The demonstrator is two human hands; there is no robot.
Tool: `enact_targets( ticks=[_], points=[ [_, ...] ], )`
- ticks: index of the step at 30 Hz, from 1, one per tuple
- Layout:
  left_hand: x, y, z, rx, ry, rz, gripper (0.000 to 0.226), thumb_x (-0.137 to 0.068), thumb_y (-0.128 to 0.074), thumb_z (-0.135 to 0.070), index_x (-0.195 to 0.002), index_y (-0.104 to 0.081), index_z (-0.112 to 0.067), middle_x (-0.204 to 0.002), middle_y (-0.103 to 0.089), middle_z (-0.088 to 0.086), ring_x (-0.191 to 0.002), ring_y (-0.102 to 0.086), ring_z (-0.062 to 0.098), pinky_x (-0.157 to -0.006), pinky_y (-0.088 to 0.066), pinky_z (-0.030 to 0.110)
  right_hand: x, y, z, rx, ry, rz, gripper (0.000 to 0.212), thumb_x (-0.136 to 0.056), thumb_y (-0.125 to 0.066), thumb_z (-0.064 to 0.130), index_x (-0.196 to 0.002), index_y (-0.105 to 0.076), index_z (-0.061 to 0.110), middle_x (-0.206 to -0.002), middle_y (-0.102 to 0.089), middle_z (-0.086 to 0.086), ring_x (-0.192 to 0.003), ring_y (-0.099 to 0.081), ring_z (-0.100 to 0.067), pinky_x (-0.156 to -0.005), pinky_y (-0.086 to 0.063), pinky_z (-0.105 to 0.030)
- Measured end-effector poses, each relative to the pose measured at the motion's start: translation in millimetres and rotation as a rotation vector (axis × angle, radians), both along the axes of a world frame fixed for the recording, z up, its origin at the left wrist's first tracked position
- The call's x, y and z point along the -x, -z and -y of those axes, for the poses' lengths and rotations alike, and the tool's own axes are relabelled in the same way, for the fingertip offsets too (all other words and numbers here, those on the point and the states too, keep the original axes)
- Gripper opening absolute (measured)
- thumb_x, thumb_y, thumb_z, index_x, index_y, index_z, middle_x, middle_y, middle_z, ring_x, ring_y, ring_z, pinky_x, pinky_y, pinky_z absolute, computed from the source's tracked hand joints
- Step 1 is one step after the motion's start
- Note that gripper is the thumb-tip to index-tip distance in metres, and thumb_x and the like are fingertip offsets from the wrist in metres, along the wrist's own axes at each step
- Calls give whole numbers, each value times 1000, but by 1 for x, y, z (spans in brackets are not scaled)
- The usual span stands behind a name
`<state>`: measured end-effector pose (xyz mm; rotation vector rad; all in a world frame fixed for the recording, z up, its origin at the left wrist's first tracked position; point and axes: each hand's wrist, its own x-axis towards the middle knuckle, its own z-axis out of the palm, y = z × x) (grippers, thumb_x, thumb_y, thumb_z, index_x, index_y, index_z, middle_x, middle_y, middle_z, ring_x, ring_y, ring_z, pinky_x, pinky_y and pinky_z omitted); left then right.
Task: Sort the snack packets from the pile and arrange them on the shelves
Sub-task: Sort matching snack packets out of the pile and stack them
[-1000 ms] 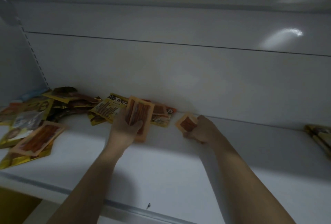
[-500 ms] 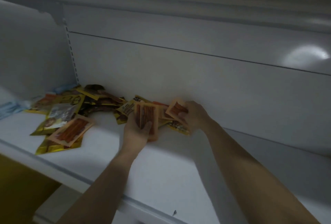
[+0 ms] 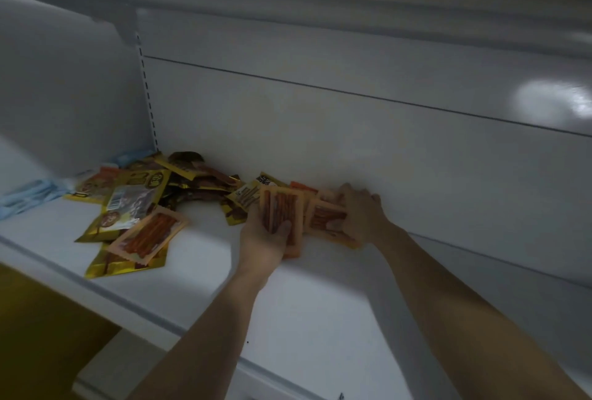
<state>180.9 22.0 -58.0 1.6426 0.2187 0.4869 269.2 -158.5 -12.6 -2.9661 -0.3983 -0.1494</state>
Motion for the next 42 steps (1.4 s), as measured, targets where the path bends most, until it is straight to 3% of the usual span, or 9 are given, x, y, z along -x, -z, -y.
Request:
enact_targets(
  ticks=[6,10,12,16,18,25,33,38,42],
  points=[
    [-5,2,-1,30,12,7,46,-88,-68,-5,-130,-52,-14,-109,-67,2,-100,-66,21,-84,-54,30,11,2,2,46,49,-5,70,-81,-70,52,-143,-46,31,-135,-50,-8,-127,-42,-29,-100,-30,-32],
    [-3,-1,0,52,38,10,43,-89,-66,-4,-128,-51,-13,-108,-63,0,-99,-63,20,-81,-52,28,25,2,8,-149,52,39,29,-82,-73,37,-105,-61,24,-111,-63,-7,-109,-57,-28,-80,-35,-31],
    [-1,-2,1,68,49,28,44,-90,-65,-3,-130,-50,-13,-108,-62,-1,-98,-61,17,-78,-51,26,32,4,12,-333,125,75,22,-82,-74,32,-81,-54,22,-87,-62,-3,-87,-59,-25,-67,-30,-30],
    [4,-1,4,8,54,104,41,-91,-62,-3,-122,-47,-25,-100,-59,-15,-85,-58,-2,-72,-47,11,57,14,4,-1148,209,-7,16,-86,-73,24,-81,-68,10,-66,-66,-9,-56,-61,-25,-64,-51,-39],
    [5,0,6,1,93,132,38,-92,-59,-2,-117,-44,-27,-99,-59,-17,-85,-59,-3,-73,-47,12,73,19,-8,-1339,150,-69,11,-93,-65,15,-83,-70,12,-64,-68,-8,-48,-61,-22,-60,-53,-35],
    [7,4,14,-24,264,156,10,-103,-45,-11,-112,-48,-8,-96,-61,0,-84,-61,6,-69,-48,15,86,38,-20,-1223,197,26,7,-91,-68,18,-84,-70,19,-73,-74,1,-64,-71,-18,-65,-55,-29],
    [11,-1,16,-27,418,95,28,-97,-58,-14,-121,-44,-12,-107,-61,-5,-99,-61,10,-85,-51,24,93,37,-24,-1180,258,3,12,-89,-71,25,-77,-72,26,-74,-74,2,-76,-72,-23,-73,-59,-37],
    [17,-7,17,-1,429,90,31,-93,-60,1,-118,-44,-9,-103,-61,-5,-88,-62,-5,-74,-51,11,103,23,-25,-1131,253,45,6,-90,-68,22,-86,-66,25,-88,-71,2,-89,-69,-23,-81,-54,-35],
    [27,-14,30,-20,449,108,30,-92,-61,-1,-114,-50,-17,-106,-64,-1,-98,-65,11,-82,-53,25,130,16,-12,-1189,263,97,16,-76,-64,42,-74,-69,27,-87,-75,-4,-88,-70,-30,-84,-54,-47]
  ],
)
